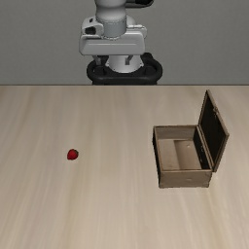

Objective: Pick up the strawberry and place it in the box

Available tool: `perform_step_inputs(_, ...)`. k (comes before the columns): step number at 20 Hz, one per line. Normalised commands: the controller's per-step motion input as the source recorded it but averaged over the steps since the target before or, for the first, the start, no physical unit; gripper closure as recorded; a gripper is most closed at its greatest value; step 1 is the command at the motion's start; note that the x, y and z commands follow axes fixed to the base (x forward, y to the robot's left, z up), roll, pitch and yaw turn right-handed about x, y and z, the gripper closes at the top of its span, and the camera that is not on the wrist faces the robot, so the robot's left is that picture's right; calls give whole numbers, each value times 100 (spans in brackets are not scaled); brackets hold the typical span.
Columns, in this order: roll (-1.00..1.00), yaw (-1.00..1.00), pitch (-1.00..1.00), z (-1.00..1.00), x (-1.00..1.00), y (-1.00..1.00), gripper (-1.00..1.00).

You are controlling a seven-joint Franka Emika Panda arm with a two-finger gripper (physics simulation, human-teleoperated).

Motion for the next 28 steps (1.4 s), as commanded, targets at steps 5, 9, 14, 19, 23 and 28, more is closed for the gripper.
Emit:
perform_step_inputs(5, 0, 0, 0, 0, 0, -100, -100)
perform_step_inputs(9, 0, 0, 0, 0, 0, -100, -100)
perform_step_inputs(14, 0, 0, 0, 0, 80, -20, -100)
perform_step_inputs(19, 0, 0, 0, 0, 100, 0, -100)
perform_step_inputs(23, 0, 0, 0, 0, 100, 0, -100)
perform_step_inputs(28, 0, 0, 0, -40, 20, 0, -100)
